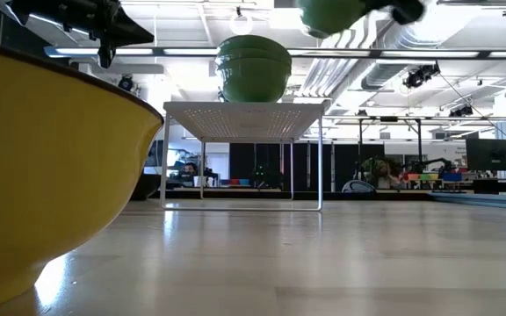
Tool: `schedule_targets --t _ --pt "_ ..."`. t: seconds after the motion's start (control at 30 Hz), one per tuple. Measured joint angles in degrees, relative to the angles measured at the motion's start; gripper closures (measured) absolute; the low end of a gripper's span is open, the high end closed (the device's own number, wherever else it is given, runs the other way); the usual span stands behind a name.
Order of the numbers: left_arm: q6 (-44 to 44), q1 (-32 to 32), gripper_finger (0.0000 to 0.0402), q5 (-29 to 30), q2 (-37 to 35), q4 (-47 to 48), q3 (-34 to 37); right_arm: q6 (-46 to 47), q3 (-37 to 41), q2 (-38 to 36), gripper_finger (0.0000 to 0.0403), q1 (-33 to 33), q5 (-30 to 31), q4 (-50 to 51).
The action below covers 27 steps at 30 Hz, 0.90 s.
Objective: Pick & Place Mini bowls
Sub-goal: Stack the red patterned bowl on top of the red patterned bowl on the shelf
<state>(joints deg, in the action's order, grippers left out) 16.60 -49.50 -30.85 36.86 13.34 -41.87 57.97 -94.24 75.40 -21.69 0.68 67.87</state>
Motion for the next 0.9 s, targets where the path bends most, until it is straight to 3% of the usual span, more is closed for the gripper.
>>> schedule_targets --t 0.2,0.43,0.9 --pt "-1.35 0.00 0.0401 0.07 0.00 0.02 -0.02 -1.58 -11.57 13.67 0.0395 4.74 -4.15 0.05" --pt "-1.35 0.00 0.0401 -0.52 0.00 0.07 -0.02 -5.75 -18.08 24.86 0.0394 6.12 -9.42 0.01" --pt "-1.35 0.00 0.0401 -0.35 0.02 0.09 -0.02 -8.34 -16.54 27.12 0.0393 4.83 -7.79 -1.02"
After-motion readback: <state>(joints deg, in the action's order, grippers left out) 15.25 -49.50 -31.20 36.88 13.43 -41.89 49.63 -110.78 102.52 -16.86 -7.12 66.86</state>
